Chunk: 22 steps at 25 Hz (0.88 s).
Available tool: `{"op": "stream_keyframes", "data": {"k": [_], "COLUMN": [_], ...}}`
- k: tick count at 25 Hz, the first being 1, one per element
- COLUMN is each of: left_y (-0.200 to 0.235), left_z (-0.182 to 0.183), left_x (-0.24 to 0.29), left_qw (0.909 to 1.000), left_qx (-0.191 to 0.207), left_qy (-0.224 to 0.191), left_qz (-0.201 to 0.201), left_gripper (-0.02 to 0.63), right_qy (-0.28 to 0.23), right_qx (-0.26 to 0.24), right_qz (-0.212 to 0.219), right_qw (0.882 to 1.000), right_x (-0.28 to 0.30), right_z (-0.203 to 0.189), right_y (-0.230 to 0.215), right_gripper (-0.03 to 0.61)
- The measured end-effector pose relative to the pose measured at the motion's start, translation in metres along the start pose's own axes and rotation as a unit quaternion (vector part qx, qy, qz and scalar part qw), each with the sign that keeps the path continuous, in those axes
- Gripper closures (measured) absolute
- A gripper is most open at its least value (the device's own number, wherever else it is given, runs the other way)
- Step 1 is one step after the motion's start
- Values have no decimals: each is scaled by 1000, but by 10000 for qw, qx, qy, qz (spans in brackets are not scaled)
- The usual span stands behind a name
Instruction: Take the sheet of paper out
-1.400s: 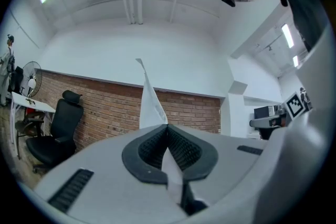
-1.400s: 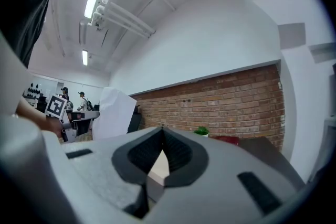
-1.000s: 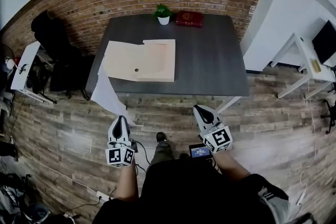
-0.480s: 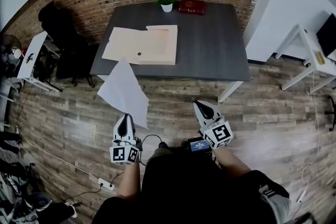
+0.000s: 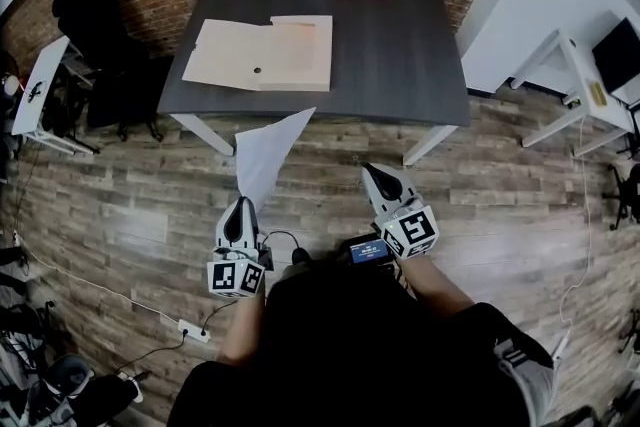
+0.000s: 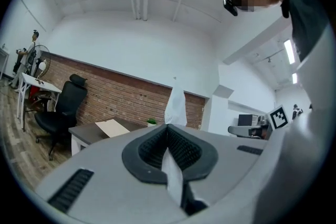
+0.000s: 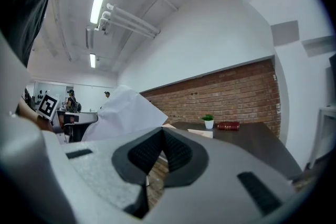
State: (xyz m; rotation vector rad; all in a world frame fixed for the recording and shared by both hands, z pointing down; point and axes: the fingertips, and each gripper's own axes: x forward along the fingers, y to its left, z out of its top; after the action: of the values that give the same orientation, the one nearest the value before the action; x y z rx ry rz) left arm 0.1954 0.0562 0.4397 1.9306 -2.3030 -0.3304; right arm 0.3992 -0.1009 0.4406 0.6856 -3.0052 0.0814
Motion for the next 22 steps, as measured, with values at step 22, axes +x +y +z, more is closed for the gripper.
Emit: {"op": "stream_keyframes", "data": {"k": [22], "left_y": [14], "left_z": [-7], "left_x": [-4], "left_qw": [9986], "left_qx": [-515], "left_qy": [80], "left_qz": [-100], "left_gripper": [620], "right_qy": [193], "right_qx": [-64], "right_qz": [8], "right_qw": [9998], "right_x": [0], "right_z": [-8], "right_y": [15], "right_gripper": [575]}}
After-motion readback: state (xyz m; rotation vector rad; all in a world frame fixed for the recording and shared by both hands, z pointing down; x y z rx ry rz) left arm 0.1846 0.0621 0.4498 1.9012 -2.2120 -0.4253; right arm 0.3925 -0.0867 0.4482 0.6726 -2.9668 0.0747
